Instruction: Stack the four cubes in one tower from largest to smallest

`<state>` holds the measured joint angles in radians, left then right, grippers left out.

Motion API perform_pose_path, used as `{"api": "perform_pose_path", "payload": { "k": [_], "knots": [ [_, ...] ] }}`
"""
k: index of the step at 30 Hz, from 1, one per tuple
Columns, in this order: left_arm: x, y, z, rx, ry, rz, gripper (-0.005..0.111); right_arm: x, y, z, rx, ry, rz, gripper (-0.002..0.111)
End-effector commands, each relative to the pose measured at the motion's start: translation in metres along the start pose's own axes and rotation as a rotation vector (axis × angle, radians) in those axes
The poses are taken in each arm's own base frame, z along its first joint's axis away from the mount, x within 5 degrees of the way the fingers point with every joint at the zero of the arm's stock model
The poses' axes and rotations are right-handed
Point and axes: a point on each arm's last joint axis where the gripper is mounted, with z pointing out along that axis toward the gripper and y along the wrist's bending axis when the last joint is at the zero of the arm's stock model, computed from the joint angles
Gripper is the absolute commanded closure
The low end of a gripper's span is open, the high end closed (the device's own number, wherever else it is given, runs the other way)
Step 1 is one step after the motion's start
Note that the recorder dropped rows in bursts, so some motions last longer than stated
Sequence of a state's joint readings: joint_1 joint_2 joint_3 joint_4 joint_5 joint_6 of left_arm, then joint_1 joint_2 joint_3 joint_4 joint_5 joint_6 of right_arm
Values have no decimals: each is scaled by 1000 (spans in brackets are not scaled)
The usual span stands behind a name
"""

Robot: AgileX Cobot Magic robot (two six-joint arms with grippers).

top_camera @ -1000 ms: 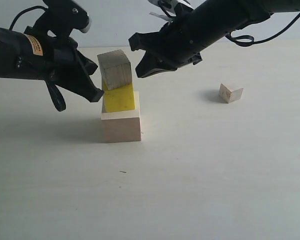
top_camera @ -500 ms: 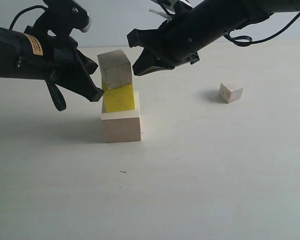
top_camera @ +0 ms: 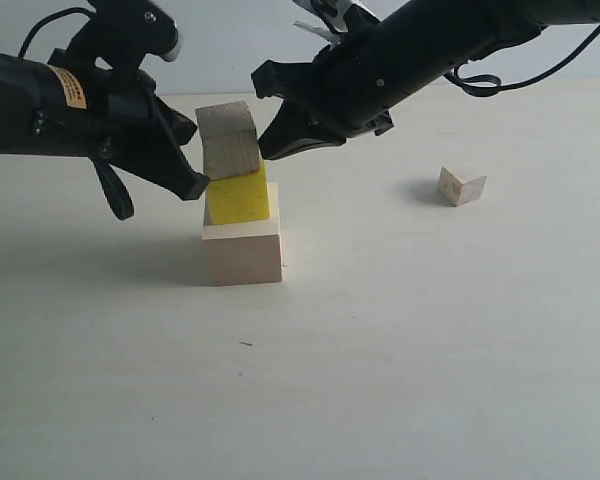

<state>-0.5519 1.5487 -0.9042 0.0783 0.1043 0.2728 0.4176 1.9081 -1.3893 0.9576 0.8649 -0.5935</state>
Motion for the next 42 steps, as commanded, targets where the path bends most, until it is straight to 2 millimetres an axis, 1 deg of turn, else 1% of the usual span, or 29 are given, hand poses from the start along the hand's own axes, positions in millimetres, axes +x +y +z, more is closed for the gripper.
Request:
{"api": "perform_pose_path", "payload": {
  "k": [1, 9, 13, 16, 26, 29, 32, 33, 35, 37, 39, 40, 41, 42],
  "knots": [
    [-5, -1, -1, -2, -27, -8, 107, -1, 2, 0, -10, -3, -11, 108],
    [-8, 0, -1, -13, -65, -8, 107, 0, 3, 0, -22, 15, -11, 108],
    [-2, -2, 8, -1, -32, -8, 107, 1, 3, 0, -23, 16, -11, 108],
    [-1, -2, 8, 1, -24, -8, 107, 1, 2, 0, -16, 21, -20, 108],
    [-15, 3, -16, -25, -93, 9, 107, 0, 0, 0, 9, 10, -30, 108],
    [-18, 7, -26, -38, -111, 9, 107, -3, 0, -6, 56, -22, -63, 108],
    [-19, 18, -39, -72, -123, -21, 107, -8, -1, -21, 151, -72, -78, 108],
    [-16, 29, -49, -100, -112, -74, 107, -10, -5, -35, 221, -89, -78, 108],
    [-14, 38, -57, -125, -105, -142, 107, -12, -10, -53, 289, -114, -65, 108],
    [-13, 43, -66, -140, -102, -187, 107, -14, -16, -71, 339, -150, -55, 108],
    [-13, 44, -79, -139, -96, -270, 107, -18, -28, -102, 475, -212, -63, 108],
    [-12, 43, -81, -136, -84, -297, 107, -18, -35, -108, 527, -221, -48, 108],
    [-9, 42, -83, -127, -50, -348, 107, -16, -49, -121, 642, -230, -4, 108],
    [-7, 41, -83, -123, -29, -360, 107, -16, -55, -125, 685, -233, 18, 108]
  ]
}}
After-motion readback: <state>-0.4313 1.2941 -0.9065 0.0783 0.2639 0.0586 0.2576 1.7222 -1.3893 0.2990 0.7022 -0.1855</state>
